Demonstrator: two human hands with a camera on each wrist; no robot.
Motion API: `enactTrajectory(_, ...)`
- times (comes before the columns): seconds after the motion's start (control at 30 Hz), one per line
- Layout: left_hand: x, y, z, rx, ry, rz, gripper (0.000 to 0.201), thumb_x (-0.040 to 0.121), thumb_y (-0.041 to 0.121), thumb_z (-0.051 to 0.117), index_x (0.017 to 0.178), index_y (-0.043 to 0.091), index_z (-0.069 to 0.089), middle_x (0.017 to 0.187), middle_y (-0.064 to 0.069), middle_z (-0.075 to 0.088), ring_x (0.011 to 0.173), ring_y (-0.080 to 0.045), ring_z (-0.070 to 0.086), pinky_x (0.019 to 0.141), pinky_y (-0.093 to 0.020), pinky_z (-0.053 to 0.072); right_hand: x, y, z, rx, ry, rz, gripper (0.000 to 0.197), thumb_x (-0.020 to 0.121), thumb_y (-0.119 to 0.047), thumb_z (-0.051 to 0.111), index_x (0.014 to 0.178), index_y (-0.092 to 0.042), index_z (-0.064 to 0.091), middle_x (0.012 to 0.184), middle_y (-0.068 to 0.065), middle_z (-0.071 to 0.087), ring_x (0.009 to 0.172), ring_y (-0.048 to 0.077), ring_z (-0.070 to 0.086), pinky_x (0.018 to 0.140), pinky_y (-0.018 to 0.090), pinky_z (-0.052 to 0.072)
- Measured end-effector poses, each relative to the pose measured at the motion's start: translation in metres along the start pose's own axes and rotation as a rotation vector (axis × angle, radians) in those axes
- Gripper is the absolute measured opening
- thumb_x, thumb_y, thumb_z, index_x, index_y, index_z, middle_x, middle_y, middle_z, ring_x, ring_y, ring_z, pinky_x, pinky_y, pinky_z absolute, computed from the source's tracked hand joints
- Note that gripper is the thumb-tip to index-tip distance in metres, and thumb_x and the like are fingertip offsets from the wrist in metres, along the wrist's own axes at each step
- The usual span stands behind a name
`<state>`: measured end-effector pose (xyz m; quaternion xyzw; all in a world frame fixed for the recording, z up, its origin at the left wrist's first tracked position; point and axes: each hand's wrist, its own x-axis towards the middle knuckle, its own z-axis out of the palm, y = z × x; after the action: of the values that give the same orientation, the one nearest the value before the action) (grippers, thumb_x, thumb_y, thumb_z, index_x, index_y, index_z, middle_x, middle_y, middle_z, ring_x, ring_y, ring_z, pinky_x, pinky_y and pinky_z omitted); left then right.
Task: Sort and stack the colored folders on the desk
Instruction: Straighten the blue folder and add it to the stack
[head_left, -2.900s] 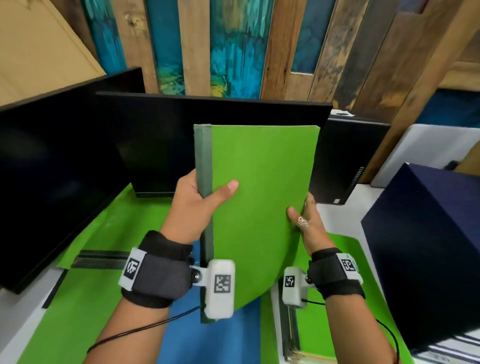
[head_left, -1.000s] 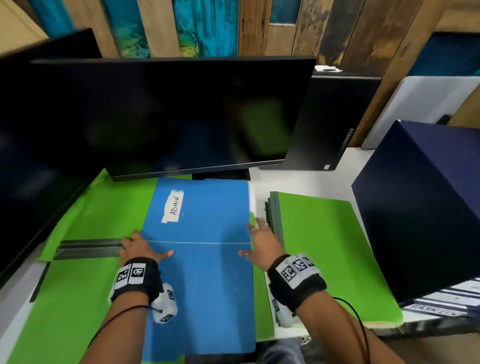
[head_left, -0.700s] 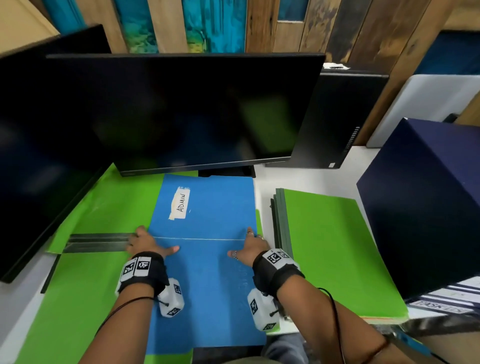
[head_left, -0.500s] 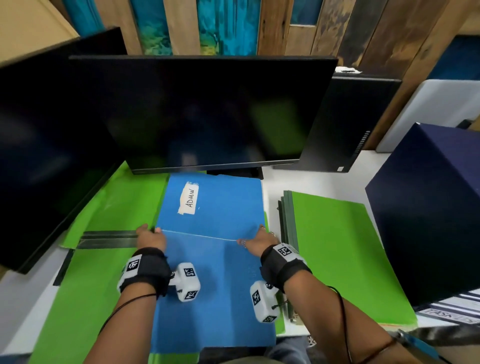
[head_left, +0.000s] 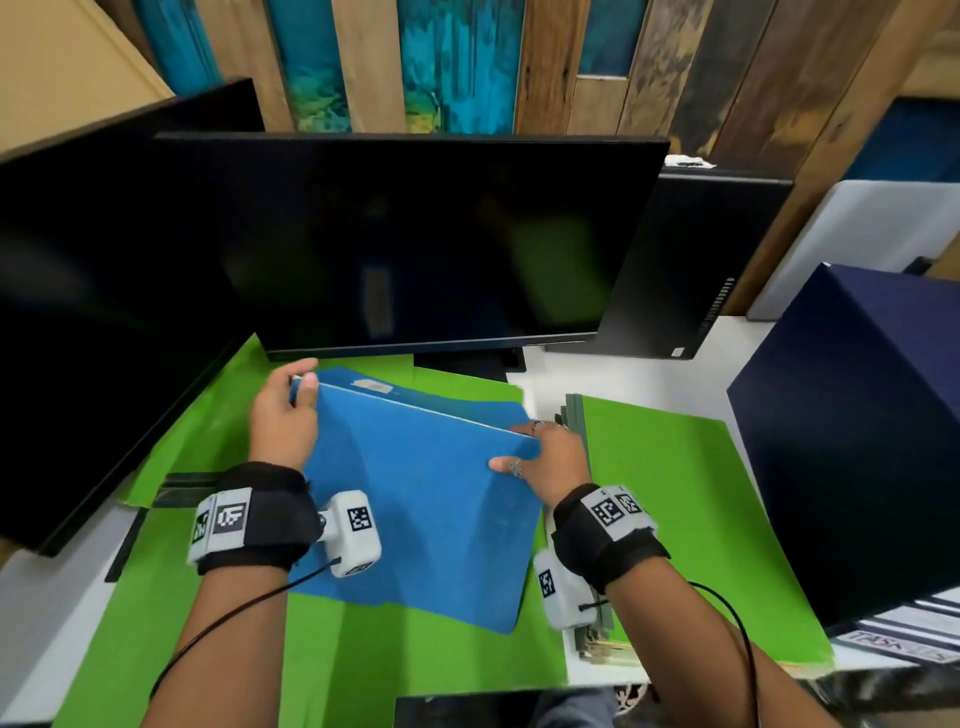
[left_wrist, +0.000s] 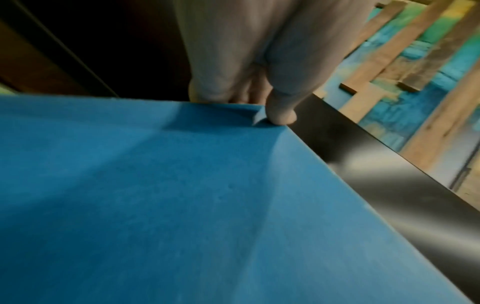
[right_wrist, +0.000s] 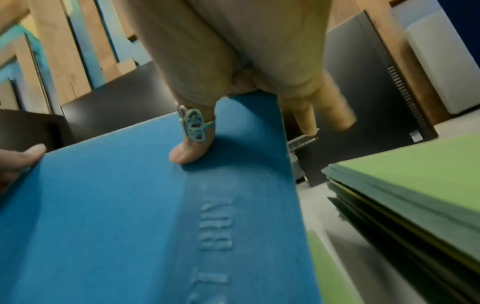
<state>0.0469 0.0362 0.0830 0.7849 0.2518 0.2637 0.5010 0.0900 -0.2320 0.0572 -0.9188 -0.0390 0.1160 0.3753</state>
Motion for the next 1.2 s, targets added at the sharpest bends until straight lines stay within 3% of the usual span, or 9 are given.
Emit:
enactTrajectory(0.13,-0.007,0.023,0.009,0.157,0.171,-0.110,0.058,0.092,0.036,0.053,0.138,0.003,0.041,0.146,-0.024,0.026,0.138,-0.036,0.023,0.112,-0.043,0.020,-0.005,-0.019,-0.023,-0.282,0.091,-0.063,0.048,0.082,-0.052,0.060,0.116,-0.018,0.066,0.114,0.010,0.066,0.123,0.026,0.048,0.111,0.053,0.022)
enactTrajectory(0.23,-0.025,0.046,0.027,-0.085,0.050,-0.374,0.104,0.080,0.071,0.044,0.149,0.004,0.004,0.157,-0.019,-0.001,0.146,-0.031,-0.002,0.119,-0.047,0.008,-0.018,-0.037,-0.035,-0.186,0.171,-0.333,0.035,0.087,-0.042,0.059,0.110,-0.018,0.071,0.088,0.013,0.074,0.076,0.021,0.062,0.072,0.015,0.044)
enactTrajectory(0.33,-0.044,0.065,0.042,-0.488,-0.145,-0.459,0.110,0.067,0.087,0.035,0.150,0.021,0.007,0.157,-0.004,0.013,0.143,-0.025,0.018,0.114,-0.053,0.022,-0.038,-0.051,-0.035,-0.079,0.133,-0.515,0.027,0.088,-0.029,0.063,0.111,-0.018,0.070,0.086,0.011,0.075,0.052,0.012,0.053,0.056,0.006,0.041)
enactTrajectory(0.4,-0.054,0.075,0.049,-0.579,-0.279,-0.476,0.082,0.081,0.069,0.042,0.146,0.026,0.019,0.151,-0.004,0.025,0.136,-0.032,0.030,0.106,-0.056,0.033,-0.050,-0.058,-0.034,0.021,-0.071,-0.534,0.030,0.088,-0.024,0.062,0.115,-0.011,0.067,0.107,0.006,0.072,0.074,0.022,0.068,0.071,0.027,0.057)
enactTrajectory(0.57,-0.063,0.086,0.048,-0.597,-0.265,-0.356,0.011,0.095,0.008,0.045,0.100,0.011,0.054,0.093,-0.004,0.062,0.094,-0.027,0.059,0.069,-0.029,0.051,-0.058,-0.042,-0.033,0.387,-0.550,-0.453,0.069,0.080,-0.061,0.052,0.130,-0.012,0.055,0.133,-0.005,0.054,0.122,0.000,0.050,0.109,0.015,0.034)
enactTrajectory(0.73,-0.073,0.089,0.029,-0.633,-0.310,-0.261,0.022,0.096,0.005,0.044,0.089,0.019,0.060,0.093,0.005,0.065,0.081,-0.009,0.063,0.059,-0.014,0.054,-0.035,-0.015,-0.041,0.289,-0.218,-0.326,0.044,0.092,-0.038,0.053,0.130,-0.018,0.054,0.142,-0.001,0.045,0.133,0.006,0.037,0.112,0.017,0.025)
enactTrajectory(0.9,-0.082,0.099,0.035,-0.688,-0.490,-0.220,0.025,0.095,0.003,0.044,0.117,0.011,0.056,0.103,0.002,0.066,0.083,-0.008,0.066,0.069,-0.018,0.057,-0.012,0.013,-0.052,0.280,0.041,-0.041,0.050,0.094,-0.038,0.050,0.136,-0.011,0.046,0.129,0.003,0.055,0.126,0.019,0.049,0.095,0.019,0.039)
enactTrajectory(1.07,-0.080,0.072,0.088,-0.383,-0.431,-0.082,0.033,0.086,0.001,0.060,0.115,0.004,0.044,0.112,-0.006,0.057,0.107,-0.026,0.060,0.093,-0.039,0.050,-0.001,0.052,-0.072,0.198,0.156,0.154,0.051,0.089,-0.028,0.061,0.135,-0.009,0.049,0.128,0.013,0.057,0.122,0.028,0.053,0.094,0.029,0.042)
enactTrajectory(1.2,-0.090,0.054,0.130,-0.071,-0.599,0.025,0.063,0.074,0.007,0.068,0.129,0.003,0.037,0.122,-0.006,0.049,0.110,-0.016,0.055,0.093,-0.026,0.045,-0.006,0.080,-0.088,-0.003,0.287,0.268,0.057,0.092,-0.024,0.056,0.144,-0.013,0.035,0.136,0.020,0.048,0.129,0.034,0.041,0.103,0.038,0.035)
